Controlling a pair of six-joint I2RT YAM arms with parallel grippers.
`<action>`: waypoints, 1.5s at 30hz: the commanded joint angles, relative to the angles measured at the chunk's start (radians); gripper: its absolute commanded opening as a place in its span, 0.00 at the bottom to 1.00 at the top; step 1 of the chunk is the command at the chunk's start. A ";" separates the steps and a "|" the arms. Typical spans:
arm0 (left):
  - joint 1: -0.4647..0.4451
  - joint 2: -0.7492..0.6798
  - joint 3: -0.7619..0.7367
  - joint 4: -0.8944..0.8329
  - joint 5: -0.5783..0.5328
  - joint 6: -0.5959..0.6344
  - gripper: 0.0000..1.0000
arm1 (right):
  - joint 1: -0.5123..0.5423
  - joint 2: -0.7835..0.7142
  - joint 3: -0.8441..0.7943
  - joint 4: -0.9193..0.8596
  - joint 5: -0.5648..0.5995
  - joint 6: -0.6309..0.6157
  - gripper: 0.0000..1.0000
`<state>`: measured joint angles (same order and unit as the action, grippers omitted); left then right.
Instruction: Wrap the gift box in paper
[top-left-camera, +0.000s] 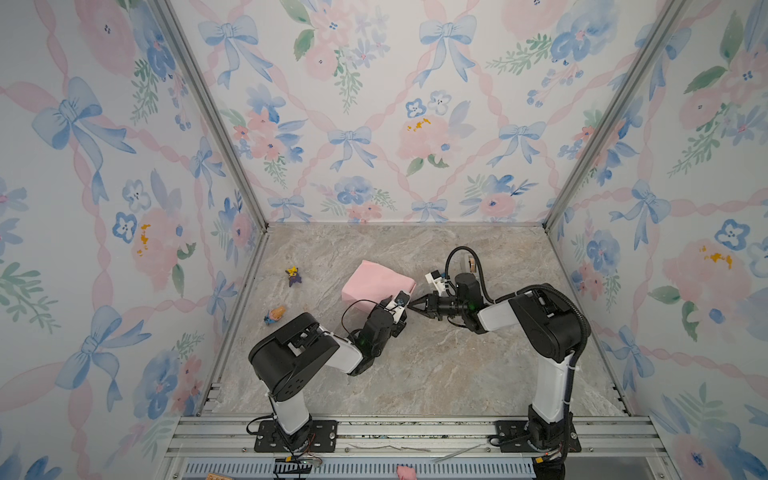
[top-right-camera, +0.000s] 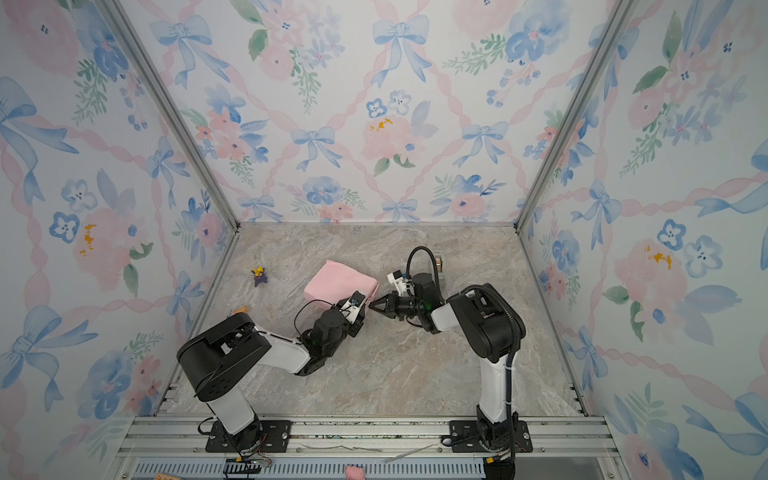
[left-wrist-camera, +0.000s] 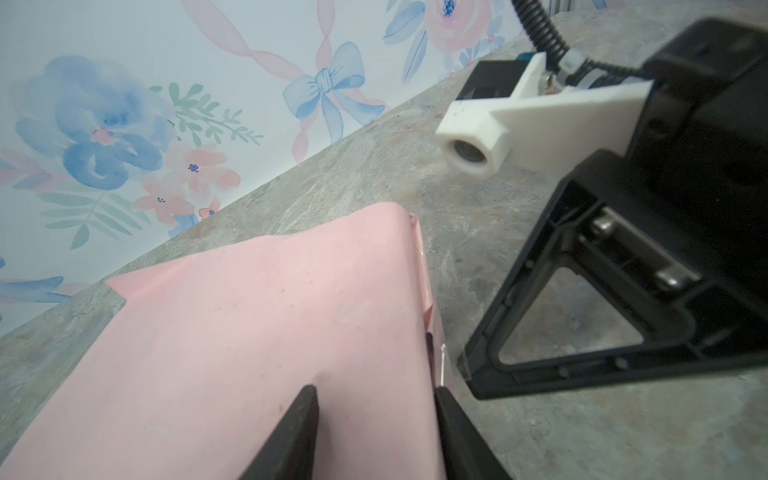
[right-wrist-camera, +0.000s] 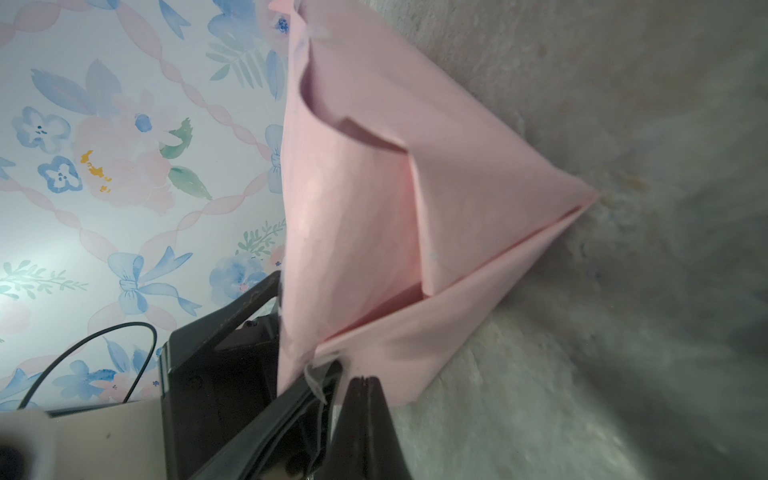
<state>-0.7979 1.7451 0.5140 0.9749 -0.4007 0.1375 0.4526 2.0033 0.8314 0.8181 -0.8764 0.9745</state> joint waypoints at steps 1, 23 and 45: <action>0.011 0.071 -0.054 -0.243 -0.024 -0.043 0.46 | 0.003 0.023 0.031 0.009 0.013 0.001 0.00; 0.011 0.072 -0.054 -0.244 -0.026 -0.042 0.45 | -0.029 -0.103 -0.086 -0.028 0.024 -0.036 0.25; 0.011 0.075 -0.054 -0.243 -0.026 -0.040 0.45 | 0.044 -0.137 0.072 -0.245 0.040 -0.143 0.00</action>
<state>-0.7979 1.7458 0.5144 0.9752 -0.4007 0.1375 0.4866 1.8626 0.8707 0.5949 -0.8433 0.8551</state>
